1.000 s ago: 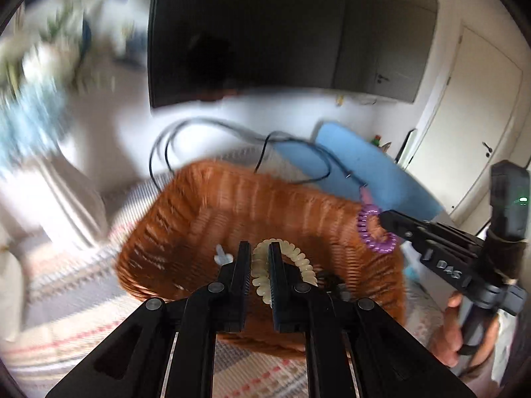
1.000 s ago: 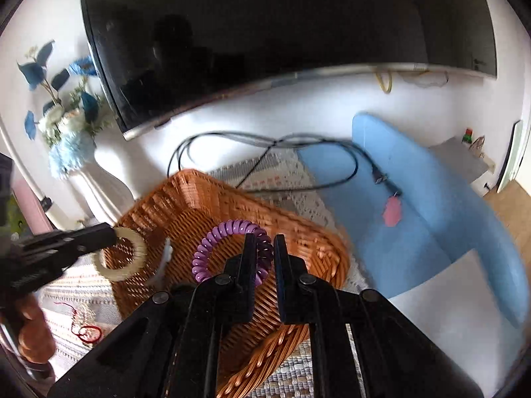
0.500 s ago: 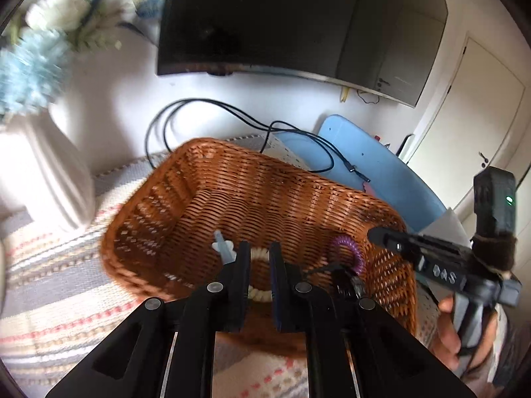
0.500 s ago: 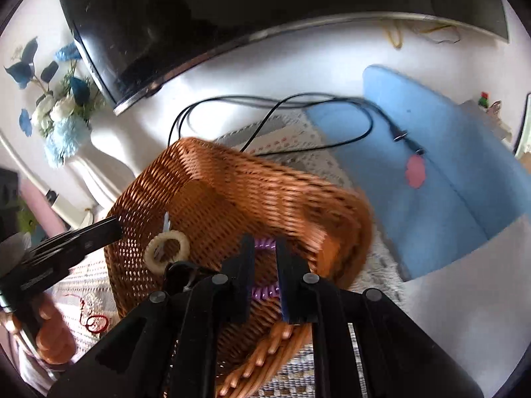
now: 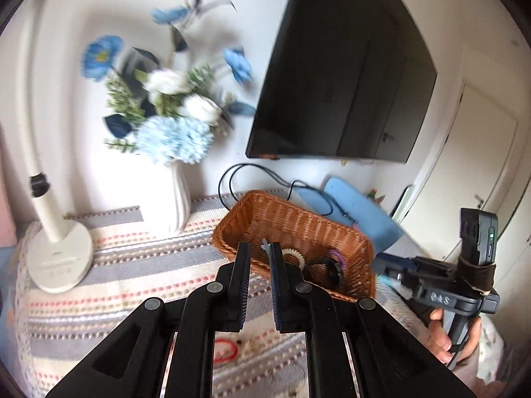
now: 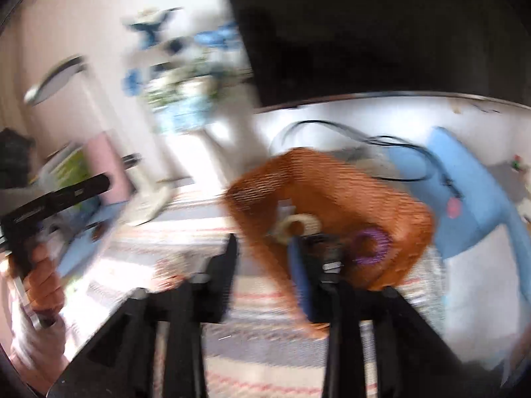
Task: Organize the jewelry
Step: 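Carry the bracelet and hair tie into the basket and open both tools, then return both tools to the table and grasp the red cord with the left tool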
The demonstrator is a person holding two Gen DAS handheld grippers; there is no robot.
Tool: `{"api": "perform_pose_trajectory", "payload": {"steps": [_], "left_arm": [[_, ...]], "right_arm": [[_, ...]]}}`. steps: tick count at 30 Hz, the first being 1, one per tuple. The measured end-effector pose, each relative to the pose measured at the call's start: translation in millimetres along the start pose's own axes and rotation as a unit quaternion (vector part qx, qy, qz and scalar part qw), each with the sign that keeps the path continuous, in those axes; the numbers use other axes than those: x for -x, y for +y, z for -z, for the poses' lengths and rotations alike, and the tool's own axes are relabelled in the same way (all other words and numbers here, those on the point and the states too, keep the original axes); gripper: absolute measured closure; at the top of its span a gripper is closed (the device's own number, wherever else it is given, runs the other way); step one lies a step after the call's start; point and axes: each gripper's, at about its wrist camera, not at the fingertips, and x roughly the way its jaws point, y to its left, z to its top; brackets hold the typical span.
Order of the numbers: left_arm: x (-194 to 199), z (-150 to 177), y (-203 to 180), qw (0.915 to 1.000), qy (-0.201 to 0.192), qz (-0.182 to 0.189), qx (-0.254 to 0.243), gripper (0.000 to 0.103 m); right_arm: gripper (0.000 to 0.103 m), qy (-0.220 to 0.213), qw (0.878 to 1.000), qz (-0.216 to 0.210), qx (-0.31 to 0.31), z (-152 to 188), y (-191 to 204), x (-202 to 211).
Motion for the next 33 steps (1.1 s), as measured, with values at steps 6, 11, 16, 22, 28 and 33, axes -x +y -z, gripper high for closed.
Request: {"api": "perform_pose_trajectory", "payload": {"steps": [6,11,16,22,28,33], "left_arm": [[28,33,30,0.9996,-0.001,0.015,0.023,0.091],[13,63,38,0.9983,0.049,0.024,-0.019,0.091],[-18,93,25,0.9857,0.103,-0.032,-0.129,0.079],[-57,111,36,0.9717,0.169,0.000,-0.165,0.079],[-75,120,30,0.9583,0.183,-0.003,-0.219,0.079],[-90,120,30,0.9525,0.187,-0.001,-0.240,0.079]], "right_arm": [[0.056,0.034,0.998,-0.019,0.058,26,58,-12],[0.056,0.079,0.994,-0.018,0.072,50,71,-36],[0.056,0.112,0.991,-0.029,0.071,76,66,-51],[0.056,0.155,0.983,-0.032,0.097,108,68,-67],[0.056,0.178,0.978,-0.047,0.096,123,63,-78],[0.056,0.174,0.978,-0.058,0.102,123,59,-74]]}}
